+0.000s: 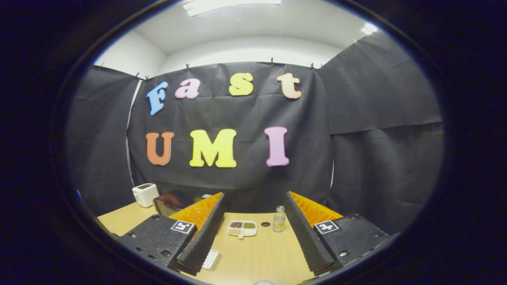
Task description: Open the toaster oven, put the food inside, and close the toaster oven door.
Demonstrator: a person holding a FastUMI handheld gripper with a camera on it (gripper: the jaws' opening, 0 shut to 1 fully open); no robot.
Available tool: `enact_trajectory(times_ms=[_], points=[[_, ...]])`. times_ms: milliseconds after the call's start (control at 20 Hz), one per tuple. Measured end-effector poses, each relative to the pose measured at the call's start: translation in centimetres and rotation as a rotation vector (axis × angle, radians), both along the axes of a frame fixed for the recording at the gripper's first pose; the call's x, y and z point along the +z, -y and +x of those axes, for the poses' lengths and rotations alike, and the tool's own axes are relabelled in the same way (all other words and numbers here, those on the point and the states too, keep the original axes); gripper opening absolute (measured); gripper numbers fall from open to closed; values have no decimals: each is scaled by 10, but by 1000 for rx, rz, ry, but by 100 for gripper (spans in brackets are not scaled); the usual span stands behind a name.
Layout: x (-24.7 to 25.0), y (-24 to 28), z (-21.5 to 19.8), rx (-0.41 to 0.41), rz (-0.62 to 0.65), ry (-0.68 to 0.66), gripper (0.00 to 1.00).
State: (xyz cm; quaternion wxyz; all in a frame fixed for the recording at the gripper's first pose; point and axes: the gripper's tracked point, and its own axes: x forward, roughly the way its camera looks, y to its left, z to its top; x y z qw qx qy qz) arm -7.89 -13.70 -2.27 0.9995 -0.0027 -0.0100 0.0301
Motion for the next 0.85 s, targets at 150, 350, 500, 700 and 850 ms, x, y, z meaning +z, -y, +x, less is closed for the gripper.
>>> enact_trajectory(times_ms=[150,350,500,700,850], points=[[0,-1,-2,5,-15,-4,95],[0,-4,-1,13,-3,-7,95],[-1,-5,0,18,-6,-8,95],[-1,-8,2,24,-3,-17,96],[0,-10,3,27,-4,-15,95]])
